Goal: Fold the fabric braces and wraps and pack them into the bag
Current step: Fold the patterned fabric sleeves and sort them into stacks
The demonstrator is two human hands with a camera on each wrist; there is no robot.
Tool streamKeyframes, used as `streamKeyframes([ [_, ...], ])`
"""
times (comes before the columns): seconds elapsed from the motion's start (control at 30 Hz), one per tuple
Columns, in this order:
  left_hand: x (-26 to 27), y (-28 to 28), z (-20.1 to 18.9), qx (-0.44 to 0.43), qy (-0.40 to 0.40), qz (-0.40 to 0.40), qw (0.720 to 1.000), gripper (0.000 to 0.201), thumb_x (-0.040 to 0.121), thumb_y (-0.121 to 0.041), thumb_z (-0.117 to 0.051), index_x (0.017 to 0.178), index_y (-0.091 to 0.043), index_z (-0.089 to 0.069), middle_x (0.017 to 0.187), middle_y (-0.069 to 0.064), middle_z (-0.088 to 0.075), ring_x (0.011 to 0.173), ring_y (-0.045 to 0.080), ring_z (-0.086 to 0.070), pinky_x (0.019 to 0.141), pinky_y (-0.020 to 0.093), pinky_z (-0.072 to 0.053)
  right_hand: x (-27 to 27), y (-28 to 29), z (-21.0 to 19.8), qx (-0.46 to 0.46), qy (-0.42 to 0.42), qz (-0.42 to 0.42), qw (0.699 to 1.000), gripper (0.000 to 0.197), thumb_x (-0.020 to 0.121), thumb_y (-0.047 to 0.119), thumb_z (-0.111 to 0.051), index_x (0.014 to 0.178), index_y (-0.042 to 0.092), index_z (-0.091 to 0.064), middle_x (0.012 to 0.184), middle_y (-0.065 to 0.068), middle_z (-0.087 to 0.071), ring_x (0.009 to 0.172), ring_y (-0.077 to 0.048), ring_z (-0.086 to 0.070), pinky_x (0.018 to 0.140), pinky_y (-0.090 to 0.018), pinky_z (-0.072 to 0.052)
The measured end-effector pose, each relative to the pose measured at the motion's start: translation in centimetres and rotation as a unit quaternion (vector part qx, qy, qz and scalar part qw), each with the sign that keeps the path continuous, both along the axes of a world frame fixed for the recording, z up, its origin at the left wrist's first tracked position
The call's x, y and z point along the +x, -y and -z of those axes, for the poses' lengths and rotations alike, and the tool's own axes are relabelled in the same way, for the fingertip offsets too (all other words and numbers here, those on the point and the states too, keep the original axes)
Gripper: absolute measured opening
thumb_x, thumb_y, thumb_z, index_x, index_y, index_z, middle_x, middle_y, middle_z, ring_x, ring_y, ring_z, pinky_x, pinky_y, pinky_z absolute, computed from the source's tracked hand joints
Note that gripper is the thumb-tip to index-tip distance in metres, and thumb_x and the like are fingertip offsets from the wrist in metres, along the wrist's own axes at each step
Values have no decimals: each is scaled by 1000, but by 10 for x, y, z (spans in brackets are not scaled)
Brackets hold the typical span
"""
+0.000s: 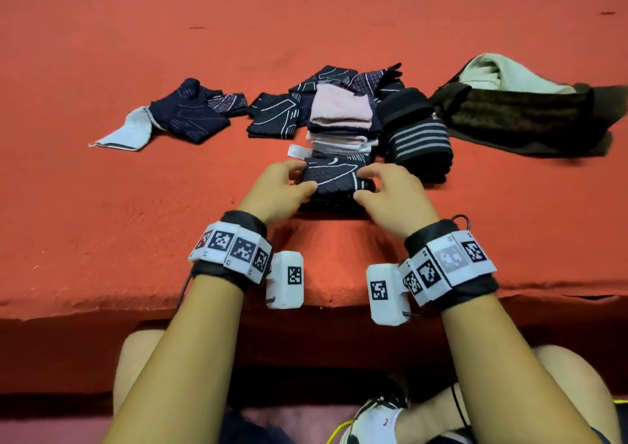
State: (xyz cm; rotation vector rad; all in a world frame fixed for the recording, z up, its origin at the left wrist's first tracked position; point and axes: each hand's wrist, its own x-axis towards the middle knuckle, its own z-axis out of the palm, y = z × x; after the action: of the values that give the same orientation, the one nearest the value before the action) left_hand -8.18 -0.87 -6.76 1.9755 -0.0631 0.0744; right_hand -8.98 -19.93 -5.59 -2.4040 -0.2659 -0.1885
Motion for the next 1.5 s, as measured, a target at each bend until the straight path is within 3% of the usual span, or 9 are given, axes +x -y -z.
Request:
streamKeyframes([
  [0.1, 1, 3, 5, 16, -33, 8, 999, 36, 94, 2, -60, 125, -14, -57, 96, -8, -64, 77, 4, -60, 72, 15, -52, 5, -3, 5, -47, -19, -2, 999, 31, 87, 10, -63, 117, 12, -71, 122, -13, -66, 115, -30, -58, 95, -26, -38],
  [0.27, -1, 0, 1, 16, -21, -26, 999, 48, 84, -8, -68, 131, -12, -61, 118, 6, -69, 98, 19, -68, 96, 40, -54, 7, -9, 2, -35, 11, 7, 999, 29, 84, 9, -63, 111, 14, -74, 117, -9, -67, 109, -28, -62, 97, -31, -46],
  [0.4, 1, -2, -5, -16, 1, -29, 999, 53, 78, -5, -66, 128, -22, -62, 119, 8, -66, 106, 29, -67, 95, 49, -55, 11, -14, -2, -6, 42, 6, 999, 31, 83, 9, -67, 113, 16, -74, 120, -5, -67, 110, -27, -62, 101, -37, -47],
  [0.53, 3, -8, -1, 5, -14, -36, 999, 44, 77, -13, -69, 117, -31, -65, 108, 4, -64, 99, 28, -68, 89, 45, -58, 17, -14, 0, -78, 3, -5, 997, 28, 82, 9, -66, 108, 16, -76, 112, -11, -69, 106, -30, -63, 94, -34, -49],
  [0.67, 4, -8, 9, 17, -96, -27, 995, 33, 91, -9, -68, 122, -19, -64, 98, 1, -59, 85, 22, -63, 70, 47, -59, 16, -12, 4, -124, -62, -44, 989, 25, 85, 11, -64, 105, 14, -77, 108, -11, -71, 105, -29, -63, 90, -26, -45],
  [0.87, 8, -9, 8, 76, -79, -9, 994, 33, 91, -20, -70, 124, -17, -63, 98, -2, -62, 74, 7, -58, 75, 25, -47, 18, -14, 3, -140, -69, -52, 986, 19, 84, 17, -63, 95, 16, -78, 103, -10, -69, 96, -27, -63, 82, -29, -50],
  [1.07, 8, -17, -15, 122, -79, 6, 989, 29, 94, -20, -66, 122, -13, -63, 104, -1, -60, 73, 11, -58, 75, 28, -52, 17, -20, -18, -138, -55, -37, 988, 24, 89, 19, -60, 108, 16, -74, 118, -9, -68, 114, -28, -60, 95, -33, -48],
  [1.2, 12, -33, -33, 189, -64, 16, 980, 22, 93, -21, -65, 115, -18, -67, 109, 6, -68, 93, 19, -64, 86, 31, -53, 26, -44, -36, -142, -60, -57, 986, 23, 87, 20, -59, 104, 19, -74, 112, -8, -72, 109, -28, -63, 95, -34, -51],
  [1.5, 37, -110, -62, 282, -31, -90, 955, 28, 92, -18, -61, 119, -14, -67, 114, 6, -70, 96, 16, -62, 82, 23, -44, 75, -134, -61, -202, -59, -140, 967, 34, 87, 24, -58, 120, 19, -65, 119, -8, -68, 111, -30, -62, 95, -41, -52],
])
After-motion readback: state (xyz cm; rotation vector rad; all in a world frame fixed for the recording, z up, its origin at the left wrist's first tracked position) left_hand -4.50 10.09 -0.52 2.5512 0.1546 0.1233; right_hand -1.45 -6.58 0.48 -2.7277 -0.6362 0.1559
